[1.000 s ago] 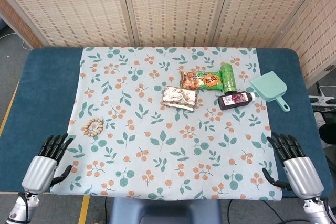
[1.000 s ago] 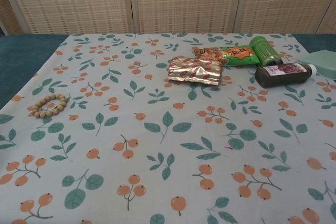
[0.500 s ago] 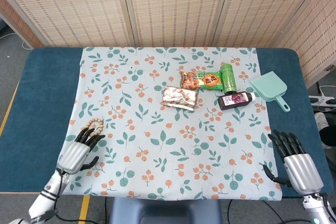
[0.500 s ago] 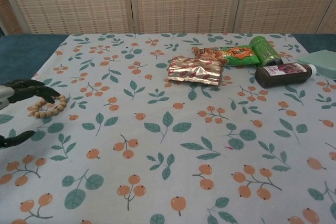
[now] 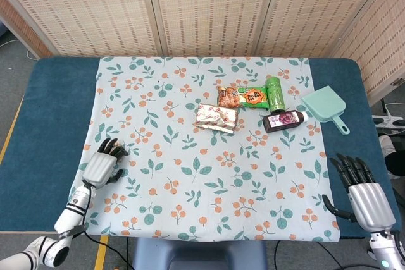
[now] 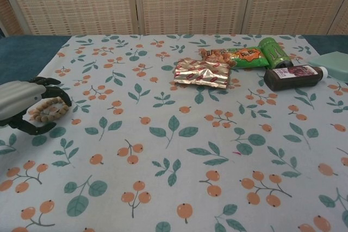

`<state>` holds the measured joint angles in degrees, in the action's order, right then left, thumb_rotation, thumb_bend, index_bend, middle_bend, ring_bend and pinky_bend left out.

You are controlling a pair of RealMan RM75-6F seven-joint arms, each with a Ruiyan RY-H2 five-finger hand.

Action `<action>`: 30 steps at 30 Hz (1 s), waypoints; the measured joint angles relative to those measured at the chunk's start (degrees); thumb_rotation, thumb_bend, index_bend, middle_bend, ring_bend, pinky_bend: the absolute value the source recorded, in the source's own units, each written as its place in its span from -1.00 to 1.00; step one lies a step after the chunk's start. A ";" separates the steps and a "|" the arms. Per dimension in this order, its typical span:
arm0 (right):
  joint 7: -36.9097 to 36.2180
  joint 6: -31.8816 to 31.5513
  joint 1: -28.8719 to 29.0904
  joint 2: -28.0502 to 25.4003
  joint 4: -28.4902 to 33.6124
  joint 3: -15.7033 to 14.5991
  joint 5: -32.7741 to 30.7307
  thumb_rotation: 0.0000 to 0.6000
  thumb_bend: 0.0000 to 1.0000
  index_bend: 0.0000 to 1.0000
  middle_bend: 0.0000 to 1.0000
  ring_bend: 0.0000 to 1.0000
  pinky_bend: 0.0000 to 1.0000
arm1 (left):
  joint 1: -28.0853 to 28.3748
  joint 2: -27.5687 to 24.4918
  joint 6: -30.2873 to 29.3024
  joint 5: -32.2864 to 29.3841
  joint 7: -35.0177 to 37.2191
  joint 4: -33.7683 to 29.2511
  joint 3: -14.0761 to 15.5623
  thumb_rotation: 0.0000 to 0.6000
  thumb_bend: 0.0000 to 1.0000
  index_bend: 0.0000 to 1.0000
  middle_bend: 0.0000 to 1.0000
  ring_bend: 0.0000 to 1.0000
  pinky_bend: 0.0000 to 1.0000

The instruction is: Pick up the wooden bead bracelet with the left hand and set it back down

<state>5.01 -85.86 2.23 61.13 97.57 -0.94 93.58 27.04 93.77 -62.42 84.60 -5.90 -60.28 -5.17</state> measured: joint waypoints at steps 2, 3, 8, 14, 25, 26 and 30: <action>-0.01 -0.11 -0.05 -0.03 0.03 0.02 -0.03 0.03 -0.36 -1.00 -1.00 -1.00 -1.00 | 0.03 0.79 -0.27 -0.65 -1.55 2.01 -0.22 1.00 -0.18 -0.42 -0.48 -0.97 -1.00; -0.03 -0.21 -0.08 -0.05 0.05 0.06 -0.05 0.03 -0.36 -1.00 -1.00 -1.00 -1.00 | -0.02 1.06 -0.47 -0.91 -2.28 2.73 -0.26 1.00 -0.18 -0.40 -0.46 -0.95 -1.00; -0.20 -0.56 -0.20 -0.14 0.07 0.08 0.11 0.03 -0.36 -1.00 -1.00 -1.00 -1.00 | -0.72 1.71 -1.86 -1.97 -5.59 4.29 -0.11 1.00 -0.18 -0.31 -0.36 -0.88 -1.00; -0.42 -0.83 -0.28 -0.23 0.12 0.02 0.40 0.03 -0.36 -1.00 -1.00 -1.00 -1.00 | -0.99 1.86 -2.07 -2.45 -7.28 4.68 0.21 1.00 -0.17 -0.26 -0.30 -0.83 -1.00; -0.43 -0.89 -0.36 -0.32 0.19 -0.21 0.81 0.03 -0.36 -1.00 -1.00 -1.00 -1.00 | -0.39 3.74 -1.19 -2.86 -11.56 8.19 1.25 1.00 -0.18 -0.19 -0.18 -0.77 -1.00; -0.46 -0.90 -0.36 -0.33 0.21 -0.22 0.83 0.03 -0.36 -1.00 -1.00 -1.00 -1.00 | -0.21 3.98 -0.93 -2.85 -11.80 8.72 1.32 1.00 -0.17 -0.19 -0.18 -0.76 -1.00; -0.61 -1.01 -0.41 -0.37 0.20 -0.09 0.61 0.03 -0.36 -1.00 -1.00 -1.00 -1.00 | 0.36 4.44 -0.15 -2.84 -13.42 9.78 1.58 1.00 -0.17 -0.11 -0.07 -0.71 -1.00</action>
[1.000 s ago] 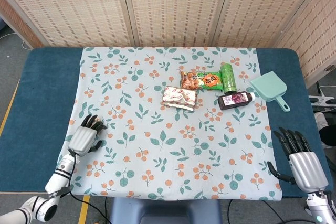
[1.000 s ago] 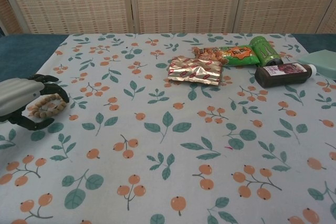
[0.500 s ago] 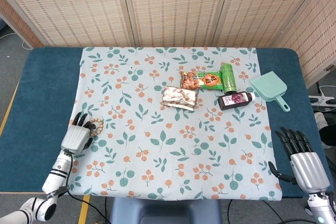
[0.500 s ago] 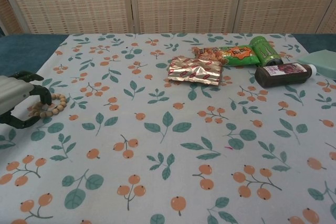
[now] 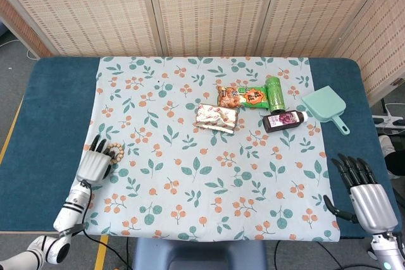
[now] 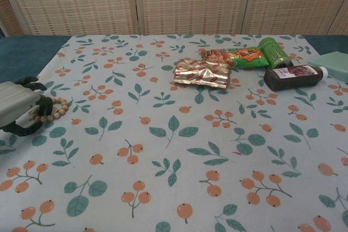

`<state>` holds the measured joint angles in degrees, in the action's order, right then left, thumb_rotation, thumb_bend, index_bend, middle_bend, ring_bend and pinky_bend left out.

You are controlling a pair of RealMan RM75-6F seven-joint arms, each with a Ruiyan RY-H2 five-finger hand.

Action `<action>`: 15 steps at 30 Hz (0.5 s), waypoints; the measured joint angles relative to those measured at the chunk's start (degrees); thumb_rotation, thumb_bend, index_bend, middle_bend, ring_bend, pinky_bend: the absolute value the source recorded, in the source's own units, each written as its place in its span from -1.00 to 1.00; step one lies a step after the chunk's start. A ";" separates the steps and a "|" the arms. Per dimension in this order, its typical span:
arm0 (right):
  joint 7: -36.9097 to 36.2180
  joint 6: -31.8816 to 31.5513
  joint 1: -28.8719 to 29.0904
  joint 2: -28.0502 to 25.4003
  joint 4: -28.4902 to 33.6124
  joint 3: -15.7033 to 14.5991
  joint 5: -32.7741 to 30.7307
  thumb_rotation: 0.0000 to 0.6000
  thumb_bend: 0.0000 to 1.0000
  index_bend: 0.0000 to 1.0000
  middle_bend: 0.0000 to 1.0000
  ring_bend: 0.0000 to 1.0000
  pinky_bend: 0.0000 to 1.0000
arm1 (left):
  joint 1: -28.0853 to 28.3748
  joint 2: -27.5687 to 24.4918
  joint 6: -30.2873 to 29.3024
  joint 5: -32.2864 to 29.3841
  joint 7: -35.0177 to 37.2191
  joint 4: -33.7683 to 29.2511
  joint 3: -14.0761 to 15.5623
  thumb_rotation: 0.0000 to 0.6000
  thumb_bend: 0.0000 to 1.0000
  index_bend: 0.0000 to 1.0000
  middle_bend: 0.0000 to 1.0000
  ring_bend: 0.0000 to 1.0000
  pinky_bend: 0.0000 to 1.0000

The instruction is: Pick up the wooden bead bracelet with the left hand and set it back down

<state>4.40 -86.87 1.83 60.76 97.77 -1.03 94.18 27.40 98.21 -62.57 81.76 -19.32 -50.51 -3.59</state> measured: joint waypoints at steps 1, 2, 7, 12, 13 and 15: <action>0.01 0.03 0.01 0.00 0.00 0.00 0.00 0.03 -0.36 -1.00 -1.00 -1.00 -1.00 | 0.10 0.03 0.12 0.00 -0.45 0.06 0.06 1.00 -0.17 -0.08 -0.03 -0.69 -1.00; 0.03 0.07 0.03 -0.01 0.00 0.00 0.00 0.03 -0.36 -1.00 -1.00 -1.00 -1.00 | 0.22 0.04 0.23 -0.01 -1.12 0.07 0.11 1.00 -0.17 -0.06 -0.01 -0.68 -1.00; -0.07 0.10 0.05 -0.01 -0.02 0.01 -0.01 0.03 -0.36 -1.00 -1.00 -1.00 -1.00 | 0.71 -0.26 0.53 -0.13 -4.43 -0.62 0.21 1.00 -0.16 0.09 0.13 -0.64 -1.00; -0.20 0.02 0.01 -0.05 -0.04 0.02 -0.02 0.03 -0.36 -1.00 -1.00 -1.00 -1.00 | 1.19 -1.21 1.24 -0.81 -8.79 -2.69 0.17 1.00 -0.11 0.19 0.24 -0.54 -1.00; -0.24 0.00 0.00 -0.07 -0.03 0.02 -0.02 0.03 -0.36 -1.00 -1.00 -1.00 -1.00 | 1.28 -1.41 1.37 -0.98 -9.51 -3.18 0.14 1.00 -0.10 0.20 0.25 -0.52 -1.00; -0.39 -0.08 -0.05 -0.14 0.00 0.00 -0.01 0.03 -0.36 -1.00 -1.00 -1.00 -1.00 | 1.56 -1.95 1.60 -1.35 -10.61 -4.44 -0.05 1.00 -0.01 0.23 0.28 -0.50 -1.00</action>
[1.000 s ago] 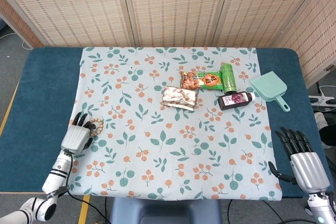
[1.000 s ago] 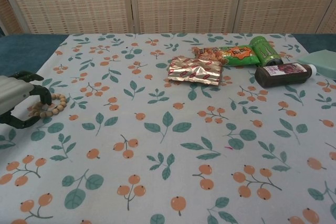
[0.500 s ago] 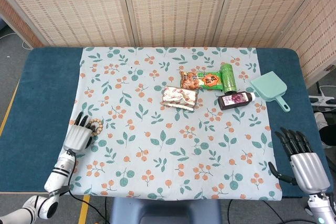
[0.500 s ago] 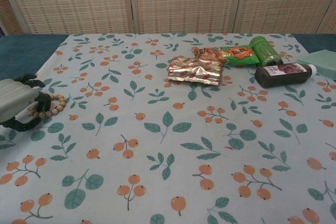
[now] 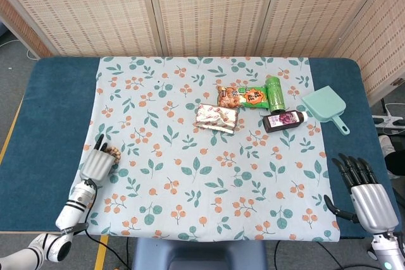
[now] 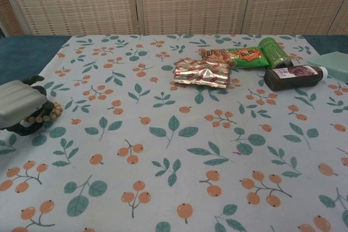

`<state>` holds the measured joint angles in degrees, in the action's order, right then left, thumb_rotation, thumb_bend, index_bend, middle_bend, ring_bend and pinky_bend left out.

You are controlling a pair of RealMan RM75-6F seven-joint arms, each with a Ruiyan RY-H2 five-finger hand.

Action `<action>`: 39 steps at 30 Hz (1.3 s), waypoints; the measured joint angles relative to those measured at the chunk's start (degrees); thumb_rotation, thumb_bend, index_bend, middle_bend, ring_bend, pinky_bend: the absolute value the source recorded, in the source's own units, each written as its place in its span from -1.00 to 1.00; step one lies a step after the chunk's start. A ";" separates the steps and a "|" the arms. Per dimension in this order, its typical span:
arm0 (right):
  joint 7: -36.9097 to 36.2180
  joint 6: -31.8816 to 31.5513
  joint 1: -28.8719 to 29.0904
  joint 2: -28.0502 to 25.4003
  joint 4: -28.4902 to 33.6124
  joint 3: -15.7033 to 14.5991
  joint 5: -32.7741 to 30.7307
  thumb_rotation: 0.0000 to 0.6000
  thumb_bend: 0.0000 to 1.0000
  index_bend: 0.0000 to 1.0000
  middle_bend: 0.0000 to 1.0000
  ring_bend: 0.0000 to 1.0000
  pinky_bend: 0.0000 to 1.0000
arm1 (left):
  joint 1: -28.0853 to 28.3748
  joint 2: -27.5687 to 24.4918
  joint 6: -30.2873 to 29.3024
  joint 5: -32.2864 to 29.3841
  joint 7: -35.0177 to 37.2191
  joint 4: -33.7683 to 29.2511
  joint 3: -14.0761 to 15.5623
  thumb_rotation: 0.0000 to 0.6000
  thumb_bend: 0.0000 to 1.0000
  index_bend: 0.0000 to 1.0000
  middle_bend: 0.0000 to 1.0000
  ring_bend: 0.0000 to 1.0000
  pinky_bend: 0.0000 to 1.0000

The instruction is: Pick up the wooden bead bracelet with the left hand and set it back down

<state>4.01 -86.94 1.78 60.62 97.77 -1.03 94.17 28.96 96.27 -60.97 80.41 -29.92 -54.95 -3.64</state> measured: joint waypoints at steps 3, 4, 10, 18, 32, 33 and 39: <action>-0.14 -0.06 -0.06 -0.11 -0.01 0.04 -0.18 0.03 -0.36 -1.00 -1.00 -1.00 -1.00 | 0.69 -0.76 -0.30 -0.31 -0.92 -1.36 -0.88 1.00 0.13 0.26 0.31 -0.48 -1.00; -0.22 -0.06 -0.07 -0.15 -0.01 0.06 -0.23 0.03 -0.36 -1.00 -1.00 -1.00 -1.00 | 0.98 -0.91 -0.52 -0.37 -0.88 -1.56 -1.32 1.00 0.19 0.27 0.32 -0.48 -1.00; -0.94 -0.15 -0.11 -0.49 0.03 0.14 -0.38 0.03 -0.36 -1.00 -1.00 -1.00 -1.00 | 4.69 -0.46 -1.35 -0.99 0.14 1.11 -5.43 1.00 0.48 0.35 0.39 -0.43 -1.00; -2.41 0.47 0.07 -0.99 -0.08 0.07 -0.61 0.03 -0.36 -1.00 -1.00 -1.00 -1.00 | 11.59 1.96 2.52 -12.15 3.59 9.25 -18.17 1.00 0.76 0.38 0.44 -0.35 -0.99; -4.38 0.50 0.12 -1.88 -0.05 -0.60 0.54 0.03 -0.36 -1.00 -1.00 -1.00 -1.00 | 10.35 -9.06 15.76 -93.27 -5.14 -11.07 -43.82 1.00 0.78 0.14 0.37 -0.27 -0.86; -4.38 0.54 0.13 -1.89 -0.03 -0.67 0.64 0.03 -0.36 -1.00 -1.00 -1.00 -1.00 | 9.78 -10.18 17.58 -99.28 -5.04 -12.71 -45.43 1.00 0.77 0.10 0.36 -0.27 -0.85; -4.40 0.91 0.25 -1.87 -0.04 -0.83 0.74 0.03 -0.36 -1.00 -1.00 -1.00 -1.00 | 5.30 -16.08 35.39 -126.79 -1.25 -21.44 -53.40 1.00 0.79 0.02 0.32 -0.30 -0.85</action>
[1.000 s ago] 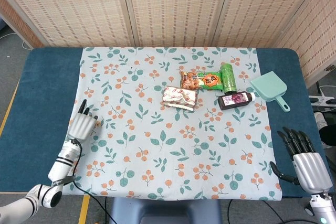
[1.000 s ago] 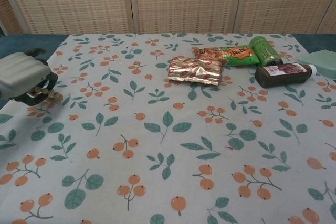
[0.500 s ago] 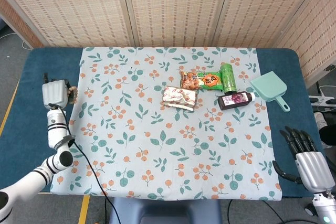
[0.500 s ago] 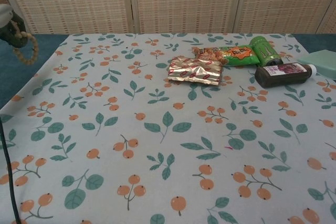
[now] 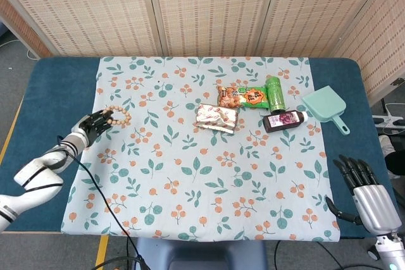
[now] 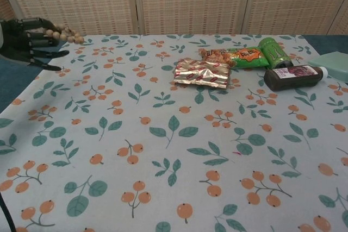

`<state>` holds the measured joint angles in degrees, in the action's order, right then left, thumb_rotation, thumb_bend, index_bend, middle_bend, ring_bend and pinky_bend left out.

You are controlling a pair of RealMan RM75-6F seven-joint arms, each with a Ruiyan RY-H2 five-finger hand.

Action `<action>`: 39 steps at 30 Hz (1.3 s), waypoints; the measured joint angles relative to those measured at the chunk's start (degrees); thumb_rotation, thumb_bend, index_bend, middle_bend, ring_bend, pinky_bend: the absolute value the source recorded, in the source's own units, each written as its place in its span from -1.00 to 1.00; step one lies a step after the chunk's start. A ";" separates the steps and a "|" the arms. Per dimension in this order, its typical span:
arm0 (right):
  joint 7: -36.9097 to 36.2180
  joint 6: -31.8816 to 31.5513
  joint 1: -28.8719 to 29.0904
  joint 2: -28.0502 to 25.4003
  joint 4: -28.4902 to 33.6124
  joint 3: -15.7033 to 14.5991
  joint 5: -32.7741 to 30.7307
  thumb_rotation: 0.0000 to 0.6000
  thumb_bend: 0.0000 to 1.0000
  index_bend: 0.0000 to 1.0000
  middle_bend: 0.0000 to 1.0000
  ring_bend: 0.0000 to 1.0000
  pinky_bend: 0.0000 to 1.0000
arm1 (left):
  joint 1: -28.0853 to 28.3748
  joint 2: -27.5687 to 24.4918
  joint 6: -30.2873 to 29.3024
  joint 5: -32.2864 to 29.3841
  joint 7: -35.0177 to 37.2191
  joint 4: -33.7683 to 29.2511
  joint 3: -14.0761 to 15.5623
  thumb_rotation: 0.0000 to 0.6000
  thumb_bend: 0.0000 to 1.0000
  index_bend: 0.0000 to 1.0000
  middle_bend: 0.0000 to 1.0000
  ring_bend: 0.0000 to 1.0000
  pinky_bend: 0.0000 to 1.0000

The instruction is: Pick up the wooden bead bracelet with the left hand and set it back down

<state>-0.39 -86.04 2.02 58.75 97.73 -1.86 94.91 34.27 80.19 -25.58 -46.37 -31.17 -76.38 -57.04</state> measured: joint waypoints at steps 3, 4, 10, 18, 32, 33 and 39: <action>0.00 0.44 0.18 0.04 -0.07 -0.02 -0.13 0.03 -0.36 -1.00 -1.00 -1.00 -1.00 | -1.94 -1.18 6.43 -5.17 3.50 -1.65 -1.51 1.00 0.77 -0.02 0.28 -0.35 -0.88; 0.00 0.54 0.23 0.05 -0.08 -0.04 -0.16 0.03 -0.36 -1.00 -1.00 -1.00 -1.00 | -2.47 -1.44 7.84 -5.60 4.64 -1.96 -1.78 1.00 0.77 -0.03 0.27 -0.36 -0.89; 0.23 0.76 0.33 0.10 0.01 -0.09 -0.22 0.03 -0.36 -1.00 -1.00 -1.00 -1.00 | -5.29 -2.55 15.32 4.18 13.07 -2.44 -2.50 1.00 0.71 -0.08 0.26 -0.39 -0.91; 0.84 1.13 0.44 0.35 0.14 -0.24 -0.17 0.03 -0.36 -1.00 -1.00 -1.00 -1.00 | -7.66 -3.52 20.78 29.11 26.22 -1.92 -0.96 1.00 0.01 -0.10 0.19 -0.48 -1.00; 0.55 1.16 0.57 0.27 0.17 -0.32 -0.08 0.03 -0.36 -1.00 -1.00 -1.00 -1.00 | -9.82 2.02 12.94 59.87 36.34 -3.62 3.75 0.61 -0.16 -0.05 0.15 -0.51 -1.00; 0.45 1.06 0.54 0.22 0.15 -0.33 -0.05 0.03 -0.36 -1.00 -1.00 -1.00 -1.00 | -9.82 2.34 12.99 60.31 37.72 -3.34 4.01 0.62 -0.17 -0.04 0.15 -0.51 -1.00; 0.22 0.96 0.48 0.09 0.05 -0.36 0.00 0.03 -0.36 -1.00 -1.00 -1.00 -1.00 | -9.85 3.71 13.76 65.73 44.37 -1.91 5.56 0.59 -0.14 0.03 0.15 -0.52 -1.00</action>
<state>-0.17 -85.08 2.51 58.84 97.78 -2.22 94.91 24.42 83.90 -11.82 19.35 13.20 -78.29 -51.48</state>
